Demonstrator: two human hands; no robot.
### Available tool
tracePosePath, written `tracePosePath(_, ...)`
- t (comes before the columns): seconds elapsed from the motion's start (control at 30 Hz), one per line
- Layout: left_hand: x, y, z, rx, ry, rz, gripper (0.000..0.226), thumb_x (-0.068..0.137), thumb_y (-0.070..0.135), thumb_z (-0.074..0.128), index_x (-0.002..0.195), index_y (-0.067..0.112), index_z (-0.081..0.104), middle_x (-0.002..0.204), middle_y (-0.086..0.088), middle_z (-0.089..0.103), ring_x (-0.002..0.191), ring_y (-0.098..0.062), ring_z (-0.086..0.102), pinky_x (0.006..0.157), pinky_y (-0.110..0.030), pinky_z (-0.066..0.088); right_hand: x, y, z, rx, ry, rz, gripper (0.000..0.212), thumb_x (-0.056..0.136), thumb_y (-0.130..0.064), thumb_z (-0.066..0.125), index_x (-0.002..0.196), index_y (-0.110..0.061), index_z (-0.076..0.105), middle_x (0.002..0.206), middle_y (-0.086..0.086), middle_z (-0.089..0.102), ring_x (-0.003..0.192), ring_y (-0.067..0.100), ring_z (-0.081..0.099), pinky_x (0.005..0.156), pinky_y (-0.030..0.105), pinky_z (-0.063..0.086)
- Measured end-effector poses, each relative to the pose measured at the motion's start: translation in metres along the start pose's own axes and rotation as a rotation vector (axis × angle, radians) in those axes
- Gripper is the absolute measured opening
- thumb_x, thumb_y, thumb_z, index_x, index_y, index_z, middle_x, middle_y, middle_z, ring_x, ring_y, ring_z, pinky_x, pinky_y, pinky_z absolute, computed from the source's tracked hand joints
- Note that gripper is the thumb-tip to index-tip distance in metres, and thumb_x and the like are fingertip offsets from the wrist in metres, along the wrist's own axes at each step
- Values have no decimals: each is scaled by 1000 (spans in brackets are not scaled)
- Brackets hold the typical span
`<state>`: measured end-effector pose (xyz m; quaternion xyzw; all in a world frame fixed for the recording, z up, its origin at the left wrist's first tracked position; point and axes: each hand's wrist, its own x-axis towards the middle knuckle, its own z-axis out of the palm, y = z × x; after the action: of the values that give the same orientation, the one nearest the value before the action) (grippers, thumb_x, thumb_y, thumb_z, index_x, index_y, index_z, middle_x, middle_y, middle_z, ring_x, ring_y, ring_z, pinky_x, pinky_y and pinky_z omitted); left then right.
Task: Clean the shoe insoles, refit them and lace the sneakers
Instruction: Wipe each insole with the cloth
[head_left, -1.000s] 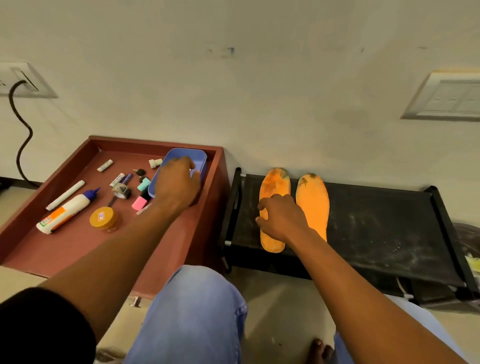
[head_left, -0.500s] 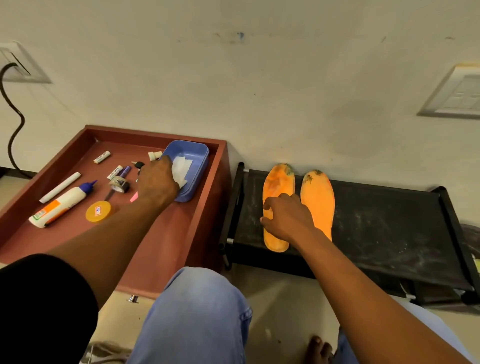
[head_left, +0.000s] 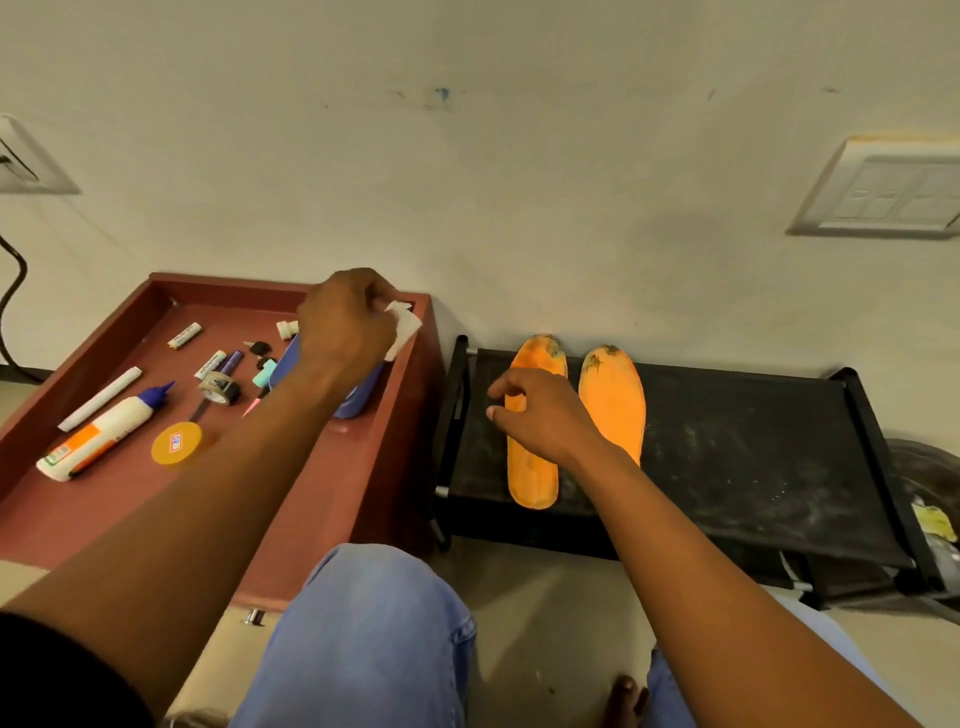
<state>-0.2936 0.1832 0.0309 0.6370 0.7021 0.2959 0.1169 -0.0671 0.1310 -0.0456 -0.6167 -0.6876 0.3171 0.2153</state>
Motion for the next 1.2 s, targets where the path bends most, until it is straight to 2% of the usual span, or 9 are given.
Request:
tracePosePath(0.13,-19,39,16,-308,8,-15,18,87,10,72,96,25,73,86,11,69,79,-6,65,69,-26,54,2,-8,-16,332,167,-4,15,88,-22,73,103,-23,76,100,-11,73,94,3,66,83,22,52)
tracePosePath(0.27,-38,67,44,-563,14,-133,26,87,12,77,107,26,71,96,8,69,87,-7,66,68,-21,53,2,-10,-36,717,231,130,21,90,-17,73,112,-19,71,97,-2,74,92,15,71,78,34,62)
tracePosePath(0.37,-48,81,65,-702,-28,-238,33,86,8,78,110,28,68,107,7,69,98,-10,67,75,-25,58,2,-6,-44,910,212,256,27,91,-13,72,116,-22,65,107,1,68,96,22,71,75,36,64)
tracePosePath(0.53,-54,94,89,-883,-51,-439,33,87,2,77,112,22,69,103,3,69,99,-16,69,83,-35,62,5,7,-53,1094,290,331,33,88,0,72,118,-14,68,124,13,65,101,34,71,70,40,64)
tracePosePath(0.8,-55,92,109,-1087,-216,-622,18,90,14,78,106,7,74,102,-10,77,89,-25,77,70,-34,64,8,15,-61,1049,374,388,28,86,5,72,109,-12,71,118,9,66,98,31,70,66,35,64)
tracePosePath(0.9,-49,89,118,-964,-180,-591,13,87,12,80,99,13,76,102,-7,77,93,-26,76,77,-41,65,9,20,-59,958,429,402,32,86,1,74,114,-14,69,109,-1,65,95,21,67,69,33,64)
tracePosePath(1.03,-44,88,124,-727,-87,-516,13,81,17,86,87,21,75,91,2,76,85,-19,75,75,-42,65,6,29,-55,558,545,364,29,85,-10,76,110,-23,68,103,-11,66,95,9,63,81,24,56)
tracePosePath(1.13,-45,88,127,-742,-120,-521,15,79,14,87,86,17,74,88,-4,76,79,-22,77,70,-44,65,9,26,-52,497,439,310,29,81,-11,78,107,-24,71,99,-13,68,93,6,65,86,28,59)
tracePosePath(1.2,-47,89,129,-771,-151,-521,14,79,13,86,87,15,74,84,-8,77,74,-23,78,70,-45,65,10,23,-48,484,275,274,44,77,-18,84,118,-22,70,112,-7,71,102,10,66,90,31,58)
